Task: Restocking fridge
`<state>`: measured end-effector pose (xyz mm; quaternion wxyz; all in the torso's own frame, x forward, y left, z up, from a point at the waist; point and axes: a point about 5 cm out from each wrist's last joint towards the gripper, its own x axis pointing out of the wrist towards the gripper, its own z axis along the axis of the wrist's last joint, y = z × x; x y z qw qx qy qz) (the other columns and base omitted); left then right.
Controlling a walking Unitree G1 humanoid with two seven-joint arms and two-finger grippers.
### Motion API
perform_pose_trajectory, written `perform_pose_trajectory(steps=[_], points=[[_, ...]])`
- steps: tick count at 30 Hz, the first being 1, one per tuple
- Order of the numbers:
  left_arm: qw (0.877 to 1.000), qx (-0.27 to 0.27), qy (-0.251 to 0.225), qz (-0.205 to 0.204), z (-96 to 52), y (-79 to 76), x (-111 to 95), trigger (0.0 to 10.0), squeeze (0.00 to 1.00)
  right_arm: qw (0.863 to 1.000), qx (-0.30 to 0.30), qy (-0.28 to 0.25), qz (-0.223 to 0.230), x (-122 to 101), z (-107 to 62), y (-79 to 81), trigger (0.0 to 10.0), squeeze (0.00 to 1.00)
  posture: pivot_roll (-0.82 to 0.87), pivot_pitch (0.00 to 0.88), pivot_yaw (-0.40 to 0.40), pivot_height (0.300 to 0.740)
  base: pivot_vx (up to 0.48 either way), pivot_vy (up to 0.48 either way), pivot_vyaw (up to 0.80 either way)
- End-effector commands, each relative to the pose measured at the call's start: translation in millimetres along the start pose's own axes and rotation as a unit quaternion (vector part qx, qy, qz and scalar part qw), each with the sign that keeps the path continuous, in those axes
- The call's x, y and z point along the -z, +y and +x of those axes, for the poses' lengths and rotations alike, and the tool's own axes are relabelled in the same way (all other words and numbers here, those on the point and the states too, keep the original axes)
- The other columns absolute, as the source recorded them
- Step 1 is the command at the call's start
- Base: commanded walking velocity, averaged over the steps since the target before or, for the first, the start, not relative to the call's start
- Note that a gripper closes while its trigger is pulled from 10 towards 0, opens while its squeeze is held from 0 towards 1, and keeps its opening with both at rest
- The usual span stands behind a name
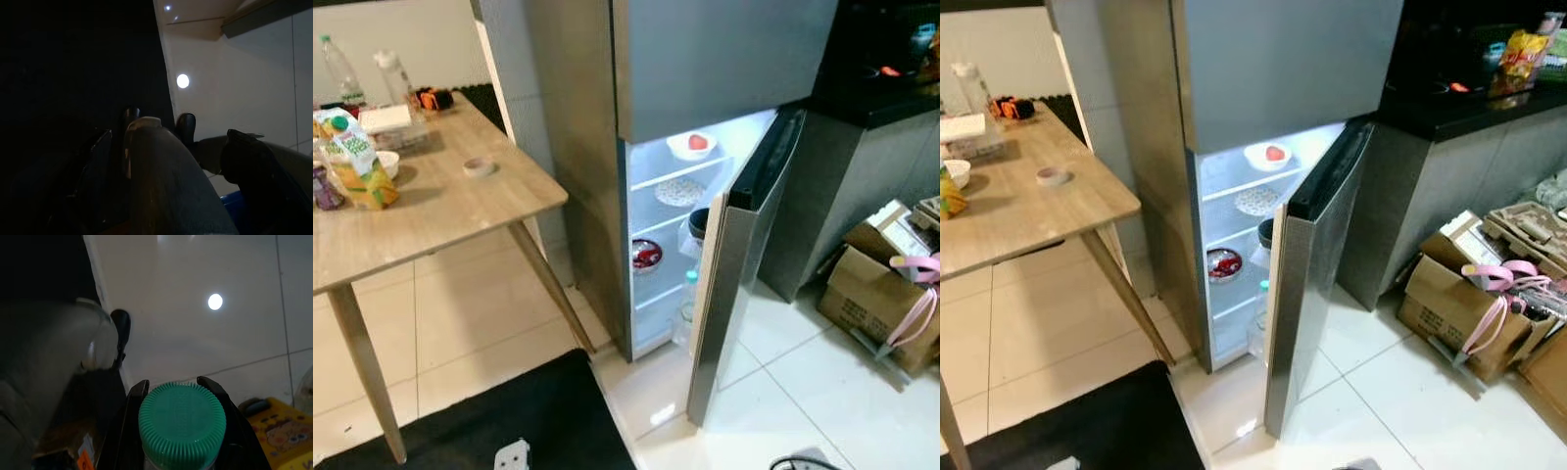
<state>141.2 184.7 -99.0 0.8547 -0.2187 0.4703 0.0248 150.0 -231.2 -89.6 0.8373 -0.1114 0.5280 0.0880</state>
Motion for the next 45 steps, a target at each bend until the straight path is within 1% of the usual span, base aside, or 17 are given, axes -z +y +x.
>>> perform_pose_trajectory(steps=[1,4,11,15,17,19,23,24,25,28,29,31,33,34,38,39,45], points=[[1.0,-0.006,0.006,0.029,-1.1,4.1,-2.1,10.0,0.0,1.0,-0.003,-0.016,-0.014,-10.2,2.1,4.0,10.0,0.0,-0.15,0.0,0.002,0.74,0.0,-0.48,0.0],[0.999,-0.01,0.008,0.032,-1.2,4.4,-1.2,10.0,0.0,0.999,-0.007,-0.029,-0.035,-20.1,3.1,5.2,10.0,0.0,-0.14,0.0,0.001,0.74,0.0,-0.48,0.0],[1.0,-0.013,0.01,0.019,-1.7,5.4,0.9,10.0,0.0,0.984,-0.02,-0.081,-0.16,-60.9,2.5,1.5,10.0,0.0,-0.15,0.0,0.005,0.74,0.0,-0.11,0.0],[1.0,-0.013,0.013,0.02,-2.2,5.7,3.0,10.0,0.0,0.966,-0.102,-0.125,-0.2,-92.5,-0.8,11.5,10.0,0.0,-0.15,0.0,0.008,0.74,0.0,0.0,0.0],[1.0,-0.013,0.013,0.02,-2.2,5.7,3.3,10.0,0.0,0.962,-0.124,-0.134,-0.205,-99.2,-2.0,14.2,10.0,0.0,-0.15,0.0,0.008,0.74,0.0,0.0,0.0],[1.0,-0.011,0.013,0.018,-2.3,5.6,3.6,10.0,0.0,0.941,-0.197,-0.16,-0.223,-119.3,-7.5,23.7,10.0,0.0,-0.14,0.0,0.01,0.74,0.0,0.0,0.0],[1.0,-0.008,0.012,0.015,-2.1,4.8,3.6,10.0,0.0,0.865,-0.379,-0.209,-0.253,-161.7,-29.7,43.4,10.0,0.0,-0.14,0.0,0.01,0.74,0.0,0.0,0.0],[1.0,-0.008,0.012,0.015,-2.0,4.6,3.4,10.0,0.0,0.853,-0.402,-0.212,-0.259,-166.0,-33.2,45.5,10.0,0.0,-0.14,0.0,0.01,0.74,0.0,0.0,0.0],[1.0,-0.008,0.012,0.015,-2.0,4.6,3.4,10.0,0.0,0.853,-0.402,-0.212,-0.259,-166.0,-33.2,45.5,10.0,0.0,-0.14,0.0,0.01,0.74,0.0,0.0,0.0],[1.0,-0.005,0.011,0.014,-1.8,3.9,3.1,10.0,0.0,0.806,-0.463,-0.245,-0.275,-186.7,-48.4,54.3,10.0,0.0,-0.14,0.0,0.01,0.74,0.0,0.0,0.0],[1.0,-0.005,0.011,0.014,-1.8,3.9,3.1,10.0,0.0,0.806,-0.463,-0.245,-0.275,-186.7,-48.4,54.3,10.0,0.0,-0.14,0.0,0.01,0.74,0.0,0.0,0.0],[1.0,-0.004,0.011,0.014,-1.6,3.4,3.4,10.0,0.0,0.783,-0.468,-0.303,-0.275,-209.6,-59.8,61.8,10.0,0.0,-0.14,0.0,0.005,0.74,0.0,0.0,0.0],[1.0,-0.004,0.011,0.013,-1.6,3.1,3.7,10.0,0.0,0.774,-0.456,-0.352,-0.262,-228.1,-67.9,66.1,10.0,0.0,-0.14,0.0,0.005,0.74,0.0,0.0,0.0],[1.0,-0.004,0.011,0.013,-1.6,3.1,3.7,10.0,0.0,0.774,-0.456,-0.352,-0.262,-228.1,-67.9,66.1,10.0,0.0,-0.14,0.0,0.005,0.74,0.0,0.0,0.0],[1.0,-0.002,0.012,0.011,-1.5,2.4,5.1,10.0,0.0,0.764,-0.42,-0.424,-0.245,-254.8,-81.1,67.3,10.0,0.0,-0.14,0.0,0.002,0.74,0.0,0.0,0.0],[1.0,-0.001,0.012,0.01,-1.5,2.1,5.4,10.0,0.0,0.763,-0.375,-0.473,-0.232,-271.8,-90.3,64.5,10.0,0.0,-0.14,0.0,0.002,0.74,0.0,0.0,0.0],[1.0,0.0,0.012,0.012,-1.6,2.2,5.4,10.0,0.0,0.756,-0.314,-0.532,-0.216,-294.9,-106.0,57.7,10.0,0.0,-0.14,0.0,-0.001,0.74,0.0,0.0,0.0]])
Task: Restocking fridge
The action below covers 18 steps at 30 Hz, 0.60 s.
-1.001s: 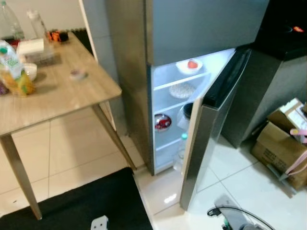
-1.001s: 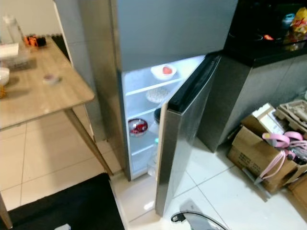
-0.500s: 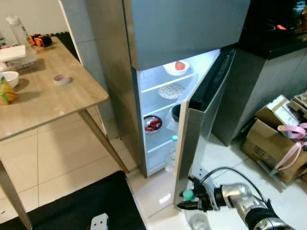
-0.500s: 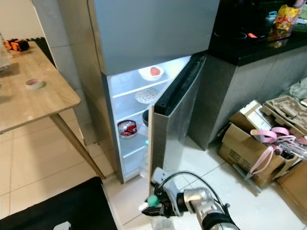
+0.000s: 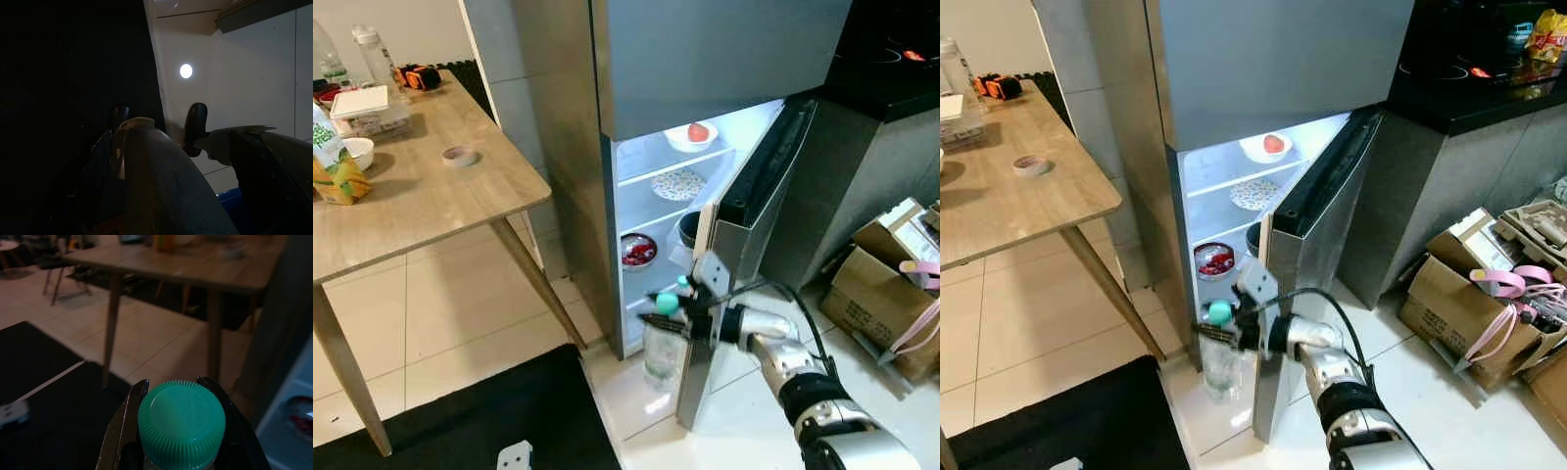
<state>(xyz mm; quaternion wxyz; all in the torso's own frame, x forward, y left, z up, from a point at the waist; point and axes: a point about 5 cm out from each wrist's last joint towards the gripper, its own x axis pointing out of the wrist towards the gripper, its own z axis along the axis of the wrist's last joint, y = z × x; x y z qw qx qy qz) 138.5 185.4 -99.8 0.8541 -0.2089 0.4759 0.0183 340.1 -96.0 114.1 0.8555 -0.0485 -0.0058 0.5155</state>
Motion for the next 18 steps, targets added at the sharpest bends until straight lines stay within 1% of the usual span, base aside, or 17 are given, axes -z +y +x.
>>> perform_pose_trajectory(steps=[1,2,3,5,6,7,8,9,12,14,15,17,18], points=[[1.0,0.0,0.005,0.002,-0.6,0.5,3.0,10.0,0.0,0.999,0.033,-0.023,-0.03,-14.8,1.7,-9.2,10.0,0.0,-0.14,0.0,-0.001,0.74,0.0,0.0,0.0],[1.0,0.001,0.004,0.003,-0.7,0.7,2.8,10.0,0.0,0.997,0.053,-0.025,-0.043,-19.0,1.9,-13.3,10.0,0.0,-0.14,0.0,-0.001,0.74,0.0,0.0,0.0],[1.0,0.001,0.004,0.003,-0.7,0.7,2.8,10.0,0.0,0.997,0.053,-0.025,-0.043,-19.0,1.9,-13.3,10.0,0.0,-0.14,0.0,-0.001,0.74,0.0,0.0,0.0],[1.0,0.0,0.003,0.002,-0.9,1.4,2.1,10.0,0.0,0.991,0.114,-0.022,-0.072,-28.0,0.1,-25.8,10.0,0.0,-0.14,0.0,-0.001,0.74,0.0,0.0,0.0],[1.0,0.0,0.003,0.002,-0.9,1.4,2.1,10.0,0.0,0.991,0.114,-0.022,-0.072,-28.0,0.1,-25.8,10.0,0.0,-0.14,0.0,-0.001,0.74,0.0,0.0,0.0],[1.0,0.0,0.002,0.002,-0.9,1.6,1.9,10.0,0.0,0.985,0.147,-0.022,-0.086,-32.5,-1.6,-32.3,10.0,0.0,-0.14,0.0,-0.001,0.74,0.0,0.0,0.0],[1.0,0.001,0.002,0.002,-0.9,1.4,1.8,10.0,0.0,0.973,0.206,-0.025,-0.103,-40.5,-6.3,-43.9,10.0,0.0,-0.14,0.0,-0.001,0.74,0.0,0.0,0.0],[1.0,0.001,0.002,0.002,-0.9,1.4,1.8,10.0,0.0,0.973,0.206,-0.025,-0.103,-40.5,-6.3,-43.9,10.0,0.0,-0.14,0.0,-0.001,0.74,0.0,0.0,0.0],[1.0,0.003,0.003,0.004,-0.4,0.2,1.5,10.0,0.0,0.959,0.254,-0.025,-0.121,-46.8,-12.9,-53.9,10.0,0.0,-0.14,0.0,-0.003,0.74,0.0,0.0,0.0],[1.0,0.004,0.003,0.004,-0.1,-0.7,1.4,10.0,0.0,0.947,0.286,-0.007,-0.143,-49.0,-19.7,-61.6,10.0,0.0,-0.14,0.0,-0.003,0.74,0.0,0.0,0.0],[1.0,0.004,0.003,0.004,-0.1,-0.7,1.4,10.0,0.0,0.947,0.286,-0.007,-0.143,-49.0,-19.7,-61.6,10.0,0.0,-0.14,0.0,-0.003,0.74,0.0,0.0,0.0],[1.0,0.005,0.003,0.004,0.1,-1.0,1.4,10.0,0.0,0.935,0.311,0.015,-0.168,-50.0,-25.4,-67.4,10.0,0.0,-0.14,0.0,-0.003,0.74,0.0,0.0,0.0],[1.0,0.005,0.003,0.004,0.1,-1.0,1.3,10.0,0.0,0.927,0.328,0.028,-0.18,-50.5,-30.2,-71.7,10.0,0.0,-0.14,0.0,-0.003,0.74,0.0,0.0,0.0]])
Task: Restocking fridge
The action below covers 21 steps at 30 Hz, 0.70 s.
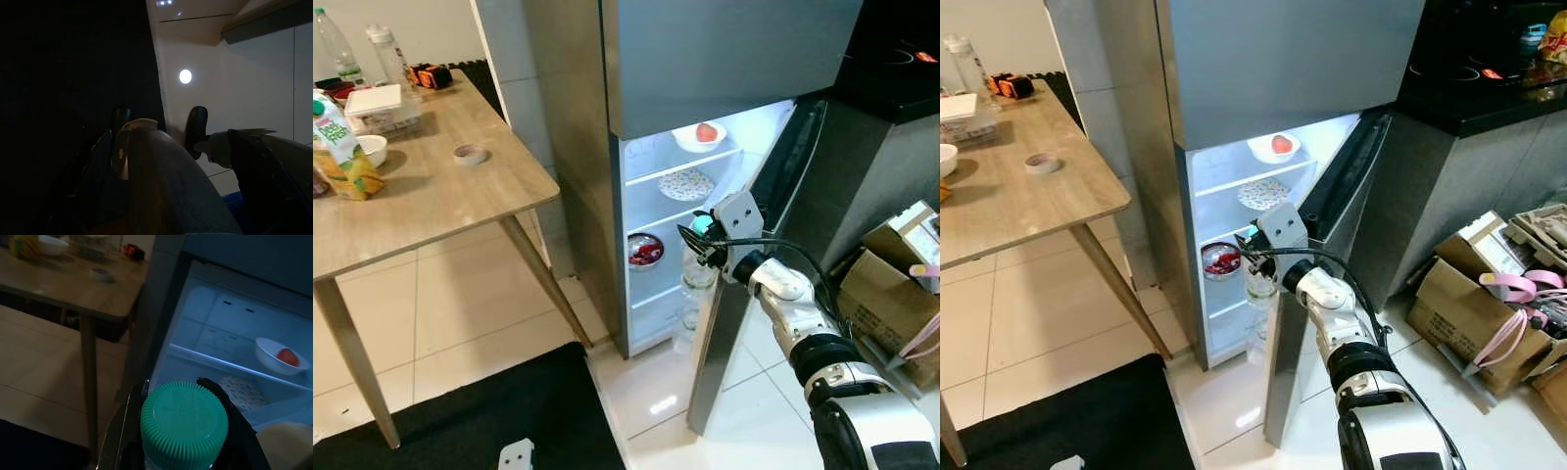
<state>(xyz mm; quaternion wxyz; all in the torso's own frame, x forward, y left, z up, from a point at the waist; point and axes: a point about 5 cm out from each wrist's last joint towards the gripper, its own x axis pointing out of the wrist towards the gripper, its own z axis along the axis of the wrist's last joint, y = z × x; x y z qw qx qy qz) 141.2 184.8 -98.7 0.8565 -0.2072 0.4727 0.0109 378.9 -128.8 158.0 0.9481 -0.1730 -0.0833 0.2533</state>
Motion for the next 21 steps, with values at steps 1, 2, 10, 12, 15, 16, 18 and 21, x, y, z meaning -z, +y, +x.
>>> perform_pose_trajectory(steps=[1,2,10,12,15,16,18,21], points=[[1.0,-0.001,0.005,-0.001,-0.6,0.4,3.8,10.0,0.0,0.994,0.077,0.034,-0.072,-2.4,-7.6,-36.1,10.0,0.0,-0.14,0.0,-0.003,0.74,0.0,0.0,0.0],[1.0,-0.001,0.005,-0.001,-0.6,0.4,3.8,10.0,0.0,0.994,0.077,0.034,-0.072,-2.4,-7.6,-36.1,10.0,0.0,-0.14,0.0,-0.003,0.74,0.0,0.0,0.0],[1.0,-0.001,0.005,-0.002,-0.7,0.5,3.9,10.0,0.0,0.937,0.243,0.156,-0.199,9.9,-48.2,-108.0,10.0,0.0,-0.14,0.0,-0.003,0.74,0.0,0.0,0.0],[1.0,-0.001,0.005,-0.001,-0.7,0.5,3.8,10.0,0.0,0.931,0.261,0.163,-0.199,10.6,-55.0,-116.3,10.0,0.0,-0.14,0.0,-0.003,0.74,0.0,0.0,0.0],[1.0,0.0,0.006,0.001,-0.7,0.6,3.8,10.0,0.0,0.901,0.319,0.199,-0.217,14.1,-79.7,-141.4,10.0,0.0,-0.13,0.0,-0.001,0.74,0.0,0.0,0.0],[1.0,0.0,0.006,0.001,-0.7,0.6,3.7,10.0,0.0,0.893,0.331,0.206,-0.224,14.6,-84.6,-145.9,10.0,0.0,-0.13,0.0,-0.001,0.74,0.0,0.0,0.0],[1.0,0.0,0.006,0.001,-0.8,0.7,3.7,10.0,0.0,0.885,0.346,0.213,-0.229,14.8,-90.5,-151.3,10.0,0.0,-0.13,0.0,0.002,0.74,0.0,0.0,0.0],[1.0,0.001,0.008,0.004,-0.9,0.8,3.8,10.0,0.0,0.878,0.36,0.211,-0.235,13.0,-95.4,-156.6,10.0,0.0,-0.14,0.0,0.005,0.74,0.0,0.0,0.0]])
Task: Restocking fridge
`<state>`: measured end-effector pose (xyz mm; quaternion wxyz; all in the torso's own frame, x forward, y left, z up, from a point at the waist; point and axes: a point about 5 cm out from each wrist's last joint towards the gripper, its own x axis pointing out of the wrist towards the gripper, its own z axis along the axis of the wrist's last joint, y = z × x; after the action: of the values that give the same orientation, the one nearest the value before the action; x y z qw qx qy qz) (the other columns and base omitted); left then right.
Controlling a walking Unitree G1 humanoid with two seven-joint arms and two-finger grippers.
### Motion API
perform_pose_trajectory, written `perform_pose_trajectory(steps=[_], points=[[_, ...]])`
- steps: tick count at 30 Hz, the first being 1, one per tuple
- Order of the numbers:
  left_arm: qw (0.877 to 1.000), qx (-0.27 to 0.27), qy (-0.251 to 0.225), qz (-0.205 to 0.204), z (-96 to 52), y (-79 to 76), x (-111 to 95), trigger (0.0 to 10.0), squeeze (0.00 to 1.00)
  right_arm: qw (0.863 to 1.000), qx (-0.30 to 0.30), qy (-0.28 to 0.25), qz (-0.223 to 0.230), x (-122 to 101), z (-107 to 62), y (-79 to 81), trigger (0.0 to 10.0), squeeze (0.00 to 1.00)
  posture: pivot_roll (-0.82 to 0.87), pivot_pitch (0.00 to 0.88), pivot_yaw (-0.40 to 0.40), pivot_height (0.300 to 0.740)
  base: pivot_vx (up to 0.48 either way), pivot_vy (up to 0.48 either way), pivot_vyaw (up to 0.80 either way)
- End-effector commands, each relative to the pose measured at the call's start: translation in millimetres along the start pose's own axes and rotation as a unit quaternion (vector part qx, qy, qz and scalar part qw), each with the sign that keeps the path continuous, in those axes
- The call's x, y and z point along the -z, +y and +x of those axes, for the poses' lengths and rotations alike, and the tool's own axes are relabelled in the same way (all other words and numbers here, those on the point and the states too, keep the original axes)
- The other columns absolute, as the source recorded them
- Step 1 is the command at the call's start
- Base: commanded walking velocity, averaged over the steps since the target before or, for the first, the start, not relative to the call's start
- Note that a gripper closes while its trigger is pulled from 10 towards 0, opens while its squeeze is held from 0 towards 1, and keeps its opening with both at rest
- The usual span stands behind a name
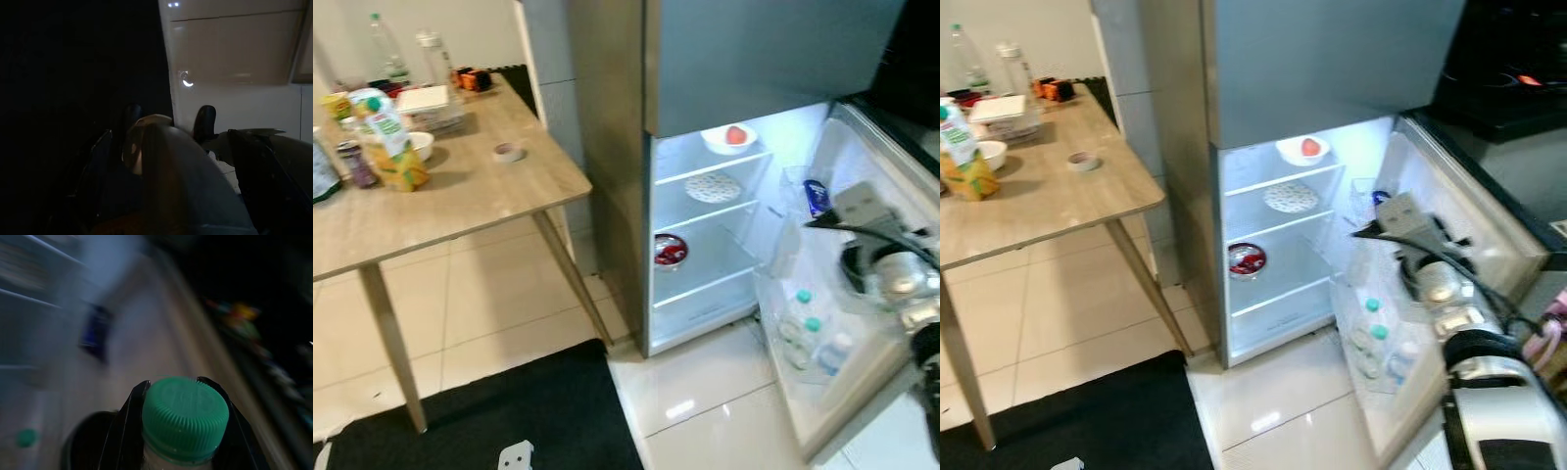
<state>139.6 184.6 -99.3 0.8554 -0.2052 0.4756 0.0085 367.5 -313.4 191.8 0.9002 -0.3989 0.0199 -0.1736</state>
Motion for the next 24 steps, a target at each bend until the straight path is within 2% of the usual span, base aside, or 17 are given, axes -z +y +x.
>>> perform_pose_trajectory(steps=[1,3,4,5,8,9,10,13,16,18,19,21,22,23,24], points=[[1.0,0.001,0.004,0.001,-0.5,0.4,2.2,10.0,0.0,1.0,0.007,-0.012,0.003,-8.0,2.1,0.3,10.0,0.0,-0.14,0.0,0.005,0.74,0.0,0.0,0.0],[1.0,0.001,0.005,0.003,-0.5,0.4,2.4,10.0,0.0,0.999,0.01,-0.03,0.018,-13.8,2.4,1.8,10.0,0.0,-0.14,0.0,0.005,0.74,0.0,0.0,0.0],[1.0,0.002,0.006,0.003,-0.5,0.3,2.4,10.0,0.0,0.998,0.001,-0.043,0.041,-18.1,2.1,5.7,10.0,0.0,-0.14,0.0,0.005,0.74,0.0,0.0,0.0],[1.0,0.002,0.006,0.003,-0.5,0.3,2.4,10.0,0.0,0.998,0.001,-0.043,0.041,-18.1,2.1,5.7,10.0,0.0,-0.14,0.0,0.005,0.74,0.0,0.0,0.0],[1.0,0.003,0.006,0.005,-0.3,-0.4,2.6,10.0,0.0,0.989,-0.053,-0.048,0.127,-22.0,-2.0,27.4,10.0,0.0,-0.14,0.0,0.003,0.74,0.0,0.0,0.0],[1.0,0.004,0.007,0.006,-0.1,-0.9,2.7,10.0,0.0,0.983,-0.093,-0.023,0.157,-14.6,-7.6,45.0,10.0,0.0,-0.14,0.0,0.002,0.74,0.0,0.0,0.0],[1.0,0.004,0.007,0.006,-0.1,-0.9,2.7,10.0,0.0,0.983,-0.093,-0.023,0.157,-14.6,-7.6,45.0,10.0,0.0,-0.14,0.0,0.002,0.74,0.0,0.0,0.0],[1.0,0.005,0.008,0.009,0.1,-1.5,2.8,10.0,0.0,0.97,-0.148,0.04,0.19,6.7,-23.4,76.8,10.0,0.0,-0.14,0.0,0.002,0.74,0.0,0.0,0.0],[1.0,0.006,0.007,0.01,0.4,-2.1,2.2,10.0,0.0,0.945,-0.206,0.107,0.23,34.8,-51.6,112.9,10.0,0.0,-0.14,0.0,0.002,0.74,0.0,0.0,0.0],[1.0,0.006,0.007,0.01,0.4,-2.1,2.2,10.0,0.0,0.945,-0.206,0.107,0.23,34.8,-51.6,112.9,10.0,0.0,-0.14,0.0,0.002,0.74,0.0,0.0,0.0],[1.0,0.006,0.006,0.01,0.6,-2.5,2.2,10.0,0.0,0.933,-0.223,0.144,0.243,50.2,-67.2,126.8,10.0,0.0,-0.14,0.0,-0.001,0.74,0.0,0.0,-0.8],[1.0,0.006,0.006,0.01,0.7,-3.0,2.5,10.0,0.0,0.907,-0.253,0.233,0.242,89.1,-109.8,152.3,10.0,0.0,-0.14,0.0,-0.001,0.74,0.0,0.0,-0.8],[1.0,0.006,0.007,0.01,0.7,-3.2,3.1,10.0,0.0,0.889,-0.264,0.285,0.241,111.5,-136.8,161.8,10.0,0.0,-0.14,0.0,0.0,0.74,0.0,0.0,-0.8],[1.0,0.006,0.007,0.01,0.6,-3.1,3.4,10.0,0.0,0.884,-0.266,0.302,0.239,119.2,-146.2,164.0,10.0,0.0,-0.14,0.0,0.0,0.74,0.0,0.0,-0.8],[1.0,0.006,0.007,0.01,0.6,-3.1,3.4,10.0,0.0,0.884,-0.266,0.302,0.239,119.2,-146.2,164.0,10.0,0.0,-0.14,0.0,0.0,0.74,0.0,0.0,-0.8]])
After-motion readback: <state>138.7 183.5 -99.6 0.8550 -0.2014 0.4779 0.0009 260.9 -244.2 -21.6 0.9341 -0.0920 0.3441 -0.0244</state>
